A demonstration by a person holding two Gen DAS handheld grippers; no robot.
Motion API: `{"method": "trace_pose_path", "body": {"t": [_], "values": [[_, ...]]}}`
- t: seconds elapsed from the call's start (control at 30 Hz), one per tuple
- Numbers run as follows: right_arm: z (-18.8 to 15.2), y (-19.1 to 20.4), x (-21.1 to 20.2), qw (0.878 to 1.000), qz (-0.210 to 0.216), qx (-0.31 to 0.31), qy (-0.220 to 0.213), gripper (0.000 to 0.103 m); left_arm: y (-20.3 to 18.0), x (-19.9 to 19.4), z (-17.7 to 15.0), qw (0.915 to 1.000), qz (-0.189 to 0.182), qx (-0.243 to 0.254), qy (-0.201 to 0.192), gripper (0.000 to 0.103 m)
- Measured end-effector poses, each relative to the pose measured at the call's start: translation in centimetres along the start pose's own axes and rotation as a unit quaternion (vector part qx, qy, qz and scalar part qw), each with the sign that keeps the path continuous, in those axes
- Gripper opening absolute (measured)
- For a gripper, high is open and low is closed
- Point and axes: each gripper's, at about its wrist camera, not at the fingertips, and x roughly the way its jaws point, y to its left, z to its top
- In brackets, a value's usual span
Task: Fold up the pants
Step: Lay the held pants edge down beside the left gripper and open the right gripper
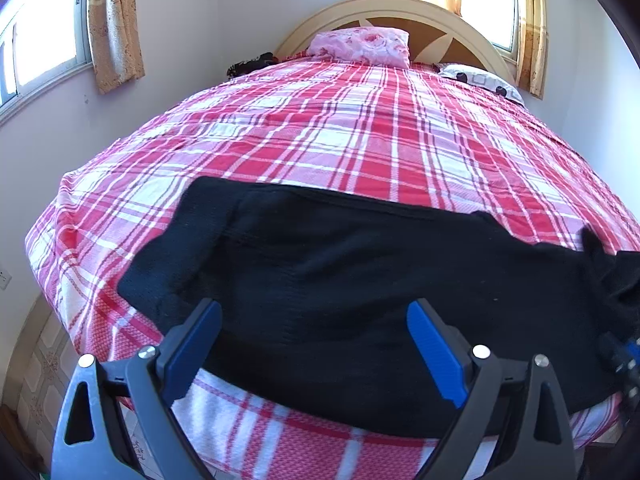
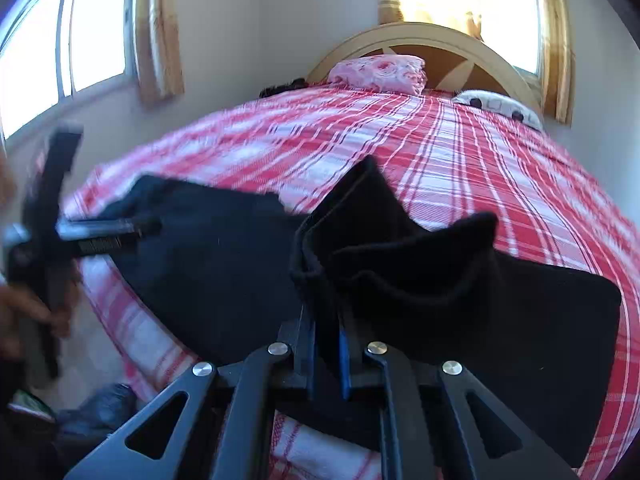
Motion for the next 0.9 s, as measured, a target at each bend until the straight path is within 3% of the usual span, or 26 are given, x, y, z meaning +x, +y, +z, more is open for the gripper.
{"method": "trace_pose_path", "body": {"t": [0.1, 0.17, 0.23, 0.37, 0.47, 0.53, 0.63, 0.7, 0.77, 0.83, 0.9], "values": [[-1.0, 0.8, 1.3, 1.000, -0.015, 0.001, 0.012, 0.027, 0.1, 0.5, 0.0, 1.0000, -0.002, 0.001, 0.004, 0.097], [-1.5, 1.1, 0.6, 1.000, 0.014, -0.006, -0.001, 0.064, 0.0, 0.8, 0.0, 1.0000, -0.005, 0.001, 0.007, 0.097], [-1.7, 1.6, 0.1, 0.998, 0.055, -0.009, 0.000, 0.070, -0.3, 1.0, 0.1, 0.9999, -0.014, 0.003, 0.009, 0.097], [-1.6, 1.8, -2.2, 0.987, 0.160, 0.007, -0.009, 0.070, -1.0, 0.7, 0.3, 0.9994, -0.027, 0.019, 0.004, 0.097], [-1.1, -1.1, -4.3, 0.984, 0.159, 0.063, -0.042, 0.070, -2.0, 0.1, 0.5, 0.9986, -0.036, 0.038, -0.007, 0.097], [-0.7, -4.4, -5.1, 0.983, 0.132, 0.118, -0.055, 0.069, -2.9, -0.6, 0.8, 0.9971, -0.058, 0.049, -0.010, 0.096], [-0.8, -9.1, -6.2, 0.982, 0.046, 0.170, -0.063, 0.066, -5.2, -2.6, 1.4, 0.9898, -0.118, 0.076, -0.027, 0.096], [-1.5, -12.2, -7.2, 0.977, -0.008, 0.199, -0.071, 0.050, -7.7, -4.1, 1.8, 0.9792, -0.171, 0.103, -0.039, 0.095], [-2.0, -14.1, -7.6, 0.975, -0.048, 0.206, -0.064, 0.023, -9.7, -5.0, 2.1, 0.9712, -0.199, 0.121, -0.052, 0.092], [-2.4, -15.8, -8.1, 0.972, -0.087, 0.209, -0.058, 0.020, -12.2, -5.0, 2.3, 0.9662, -0.210, 0.139, -0.056, 0.091], [-2.8, -17.2, -8.6, 0.967, -0.116, 0.219, -0.064, 0.020, -14.3, -4.1, 2.2, 0.9659, -0.212, 0.146, -0.031, 0.089]]}}
